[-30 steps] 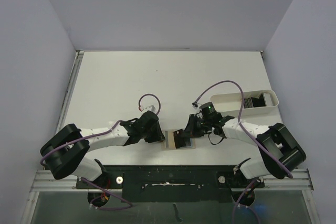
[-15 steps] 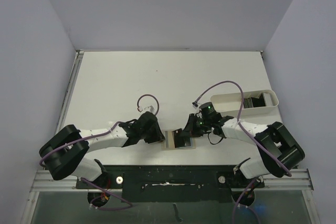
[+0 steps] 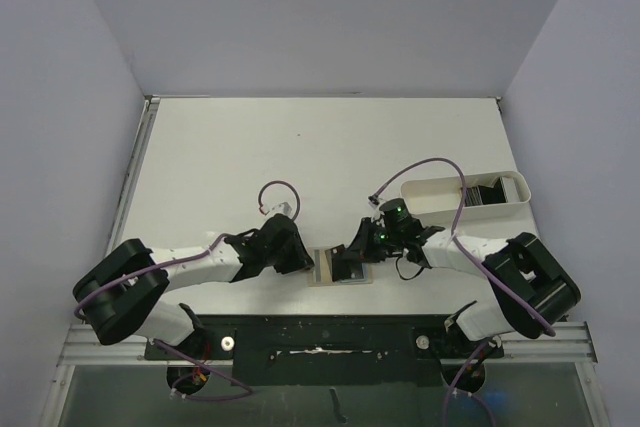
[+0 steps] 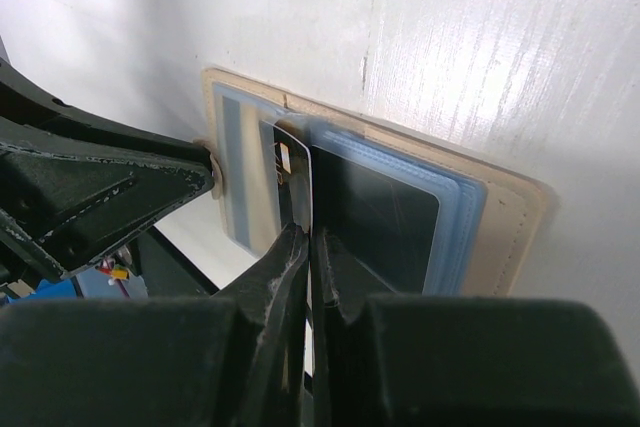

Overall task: Put the credit cards into the card holder
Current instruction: Insert the credit card into the card holder.

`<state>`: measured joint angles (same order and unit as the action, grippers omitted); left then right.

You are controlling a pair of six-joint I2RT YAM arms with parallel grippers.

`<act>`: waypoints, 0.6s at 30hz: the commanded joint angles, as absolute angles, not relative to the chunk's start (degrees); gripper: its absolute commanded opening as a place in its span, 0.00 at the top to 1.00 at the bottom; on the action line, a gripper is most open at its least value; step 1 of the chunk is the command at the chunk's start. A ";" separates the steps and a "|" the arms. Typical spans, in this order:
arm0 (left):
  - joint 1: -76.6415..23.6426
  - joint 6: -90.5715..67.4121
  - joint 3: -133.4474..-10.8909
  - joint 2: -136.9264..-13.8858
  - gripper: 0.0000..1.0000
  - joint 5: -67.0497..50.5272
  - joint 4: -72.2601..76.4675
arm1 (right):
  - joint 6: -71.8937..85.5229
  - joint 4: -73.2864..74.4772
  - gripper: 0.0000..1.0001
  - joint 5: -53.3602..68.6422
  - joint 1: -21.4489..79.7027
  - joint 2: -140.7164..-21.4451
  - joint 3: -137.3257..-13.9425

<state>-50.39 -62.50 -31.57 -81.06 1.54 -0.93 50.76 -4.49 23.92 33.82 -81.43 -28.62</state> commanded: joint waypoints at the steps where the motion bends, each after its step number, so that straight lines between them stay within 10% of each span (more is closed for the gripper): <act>1: -51.00 -64.20 -30.07 -81.77 0.79 -2.95 1.58 | 52.06 -7.64 1.00 19.69 34.91 -82.03 -27.39; 18: -51.07 -65.70 -29.98 -81.92 0.79 -4.50 1.32 | 49.93 -10.46 1.00 15.16 35.24 -78.40 -23.45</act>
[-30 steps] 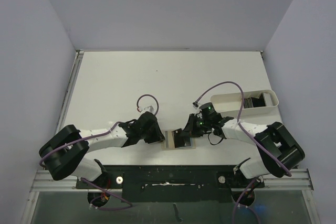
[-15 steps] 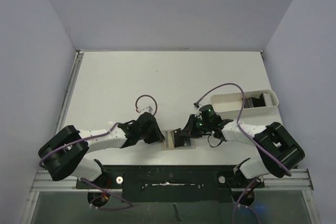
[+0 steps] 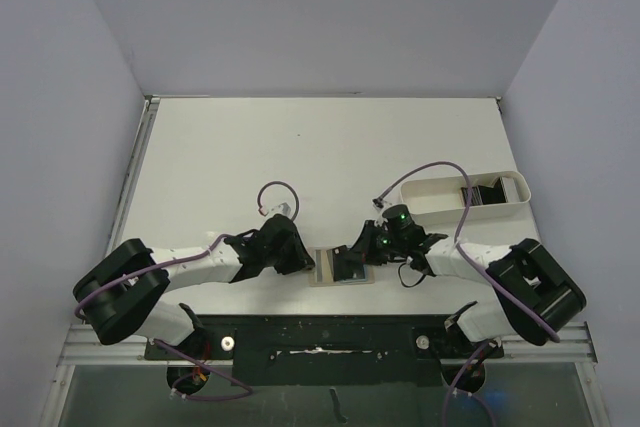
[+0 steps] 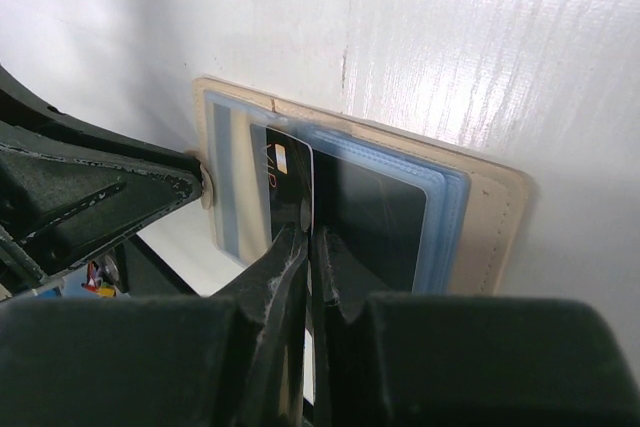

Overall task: Put the credit cards into the card holder
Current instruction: Insert the credit card into the card holder.

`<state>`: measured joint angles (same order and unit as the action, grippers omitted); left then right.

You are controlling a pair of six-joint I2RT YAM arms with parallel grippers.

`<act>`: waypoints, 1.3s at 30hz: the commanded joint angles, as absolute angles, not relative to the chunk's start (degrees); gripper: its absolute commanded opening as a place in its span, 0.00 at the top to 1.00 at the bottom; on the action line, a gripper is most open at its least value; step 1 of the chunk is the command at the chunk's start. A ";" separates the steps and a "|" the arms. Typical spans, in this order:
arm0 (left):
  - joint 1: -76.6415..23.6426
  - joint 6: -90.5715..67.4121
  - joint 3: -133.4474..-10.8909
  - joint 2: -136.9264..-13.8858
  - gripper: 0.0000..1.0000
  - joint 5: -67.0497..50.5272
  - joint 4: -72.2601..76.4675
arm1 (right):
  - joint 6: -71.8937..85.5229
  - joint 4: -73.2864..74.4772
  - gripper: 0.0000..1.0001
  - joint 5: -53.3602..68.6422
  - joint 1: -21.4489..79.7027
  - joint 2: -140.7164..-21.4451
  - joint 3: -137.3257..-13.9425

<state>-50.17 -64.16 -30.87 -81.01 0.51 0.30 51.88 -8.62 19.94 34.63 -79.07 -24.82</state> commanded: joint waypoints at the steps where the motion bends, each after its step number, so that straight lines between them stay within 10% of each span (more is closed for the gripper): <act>1: -51.11 -65.81 -29.89 -82.10 0.79 -4.52 1.40 | 49.80 -10.73 1.00 14.78 35.24 -78.23 -23.20; 39: -51.12 -66.96 -29.00 -82.35 0.81 -4.06 1.41 | 39.32 -10.51 1.00 7.01 37.17 -71.40 -21.24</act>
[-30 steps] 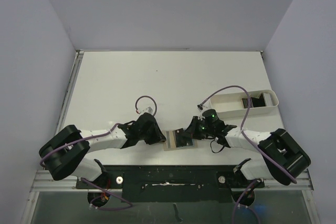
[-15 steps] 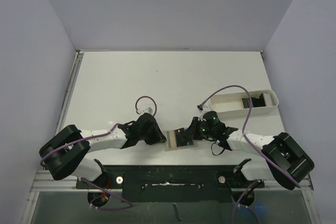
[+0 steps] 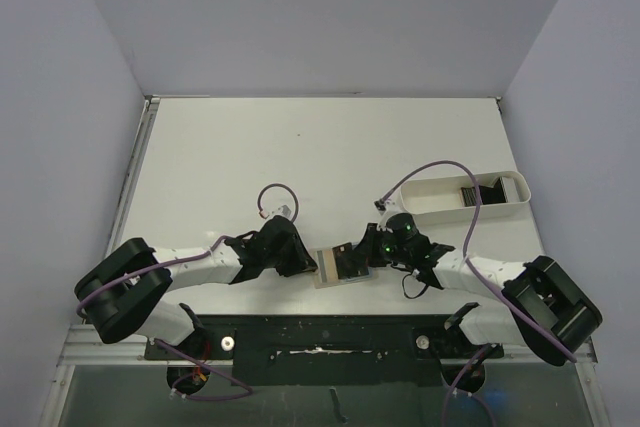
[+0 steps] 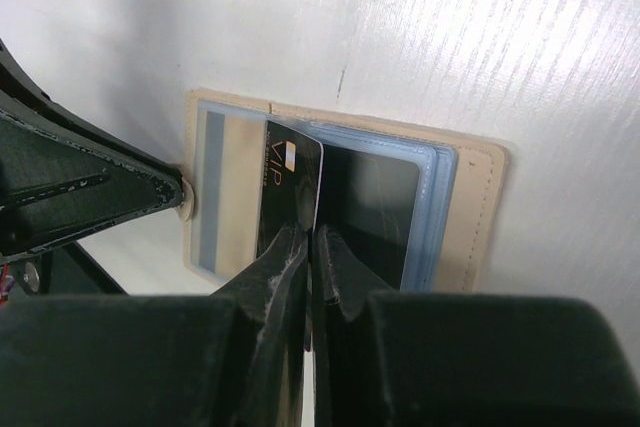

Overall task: Put the credit cards into the card holder
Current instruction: Insert the credit card into the card holder.

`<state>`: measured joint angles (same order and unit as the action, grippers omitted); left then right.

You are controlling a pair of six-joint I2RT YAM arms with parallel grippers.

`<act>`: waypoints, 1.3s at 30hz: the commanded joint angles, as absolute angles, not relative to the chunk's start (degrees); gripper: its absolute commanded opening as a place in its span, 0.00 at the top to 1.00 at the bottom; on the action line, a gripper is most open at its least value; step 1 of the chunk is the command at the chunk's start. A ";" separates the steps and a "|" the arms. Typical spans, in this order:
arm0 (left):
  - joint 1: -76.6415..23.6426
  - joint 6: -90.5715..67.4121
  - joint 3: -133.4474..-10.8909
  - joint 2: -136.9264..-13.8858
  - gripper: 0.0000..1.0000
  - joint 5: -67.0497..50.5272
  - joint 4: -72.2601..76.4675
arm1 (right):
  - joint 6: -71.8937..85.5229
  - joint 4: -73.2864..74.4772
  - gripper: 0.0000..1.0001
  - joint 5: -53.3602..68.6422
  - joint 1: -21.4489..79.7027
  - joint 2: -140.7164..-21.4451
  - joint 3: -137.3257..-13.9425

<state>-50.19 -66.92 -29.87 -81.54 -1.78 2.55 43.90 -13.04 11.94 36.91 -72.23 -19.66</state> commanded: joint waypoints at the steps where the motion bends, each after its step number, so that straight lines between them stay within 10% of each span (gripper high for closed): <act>1: -51.12 -66.94 -28.98 -82.42 0.81 -4.03 1.41 | 38.83 -10.07 1.00 7.03 37.19 -71.56 -21.69; 39: -51.09 -67.41 -28.21 -82.71 0.82 -3.78 1.89 | 45.03 -7.49 1.00 4.48 41.48 -70.16 -19.62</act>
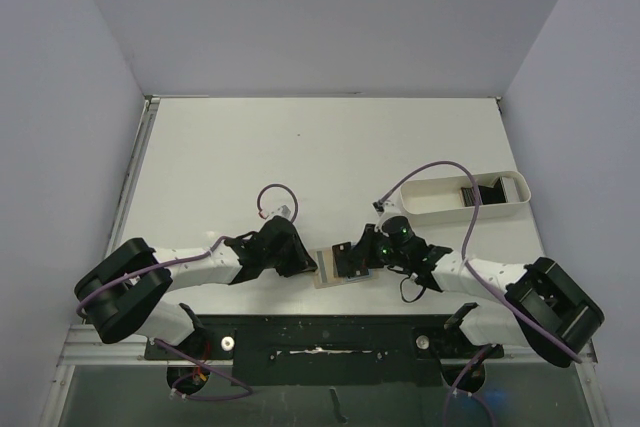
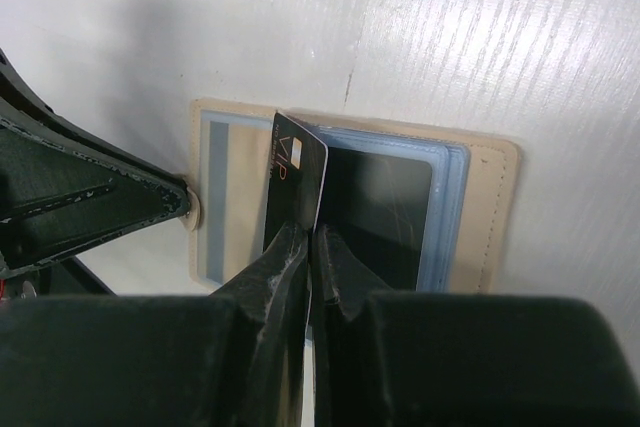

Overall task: Put the credit cards into the card holder
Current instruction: Insert the credit card into the card holder.

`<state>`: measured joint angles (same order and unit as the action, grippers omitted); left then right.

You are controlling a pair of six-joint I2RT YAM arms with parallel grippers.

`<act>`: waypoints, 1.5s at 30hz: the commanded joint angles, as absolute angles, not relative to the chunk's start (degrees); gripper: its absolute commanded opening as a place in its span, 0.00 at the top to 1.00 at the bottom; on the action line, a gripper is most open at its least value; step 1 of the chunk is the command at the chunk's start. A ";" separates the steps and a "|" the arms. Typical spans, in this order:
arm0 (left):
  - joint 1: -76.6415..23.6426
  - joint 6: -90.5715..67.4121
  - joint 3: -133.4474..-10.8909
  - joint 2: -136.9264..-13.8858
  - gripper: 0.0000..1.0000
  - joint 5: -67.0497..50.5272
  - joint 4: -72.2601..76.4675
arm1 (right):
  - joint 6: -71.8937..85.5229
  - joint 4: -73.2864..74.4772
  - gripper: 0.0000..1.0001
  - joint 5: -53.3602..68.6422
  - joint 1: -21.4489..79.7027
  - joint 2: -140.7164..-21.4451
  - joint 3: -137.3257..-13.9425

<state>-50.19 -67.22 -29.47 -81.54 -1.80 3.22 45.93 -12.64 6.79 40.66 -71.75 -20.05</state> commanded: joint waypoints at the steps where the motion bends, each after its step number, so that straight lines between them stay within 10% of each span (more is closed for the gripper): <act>1: -51.07 -67.41 -28.21 -82.71 0.82 -3.79 1.93 | 44.96 -6.63 1.00 4.34 41.48 -69.88 -19.92; 18: -51.20 -67.40 -28.34 -82.38 0.82 -4.42 3.30 | 44.47 -7.26 1.00 9.75 41.79 -77.10 -23.50; 31: -51.16 -67.41 -27.35 -81.94 0.82 -5.85 6.54 | 45.62 0.24 0.65 6.53 43.37 -74.61 -26.98; 45: -51.03 -67.68 -27.79 -82.95 0.82 -6.09 7.21 | 43.01 -1.54 0.56 8.83 46.32 -78.37 -30.58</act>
<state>-50.63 -67.42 -27.94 -81.67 -4.58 6.61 44.80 -2.66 8.19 44.66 -76.58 -28.14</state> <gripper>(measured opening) 0.185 0.436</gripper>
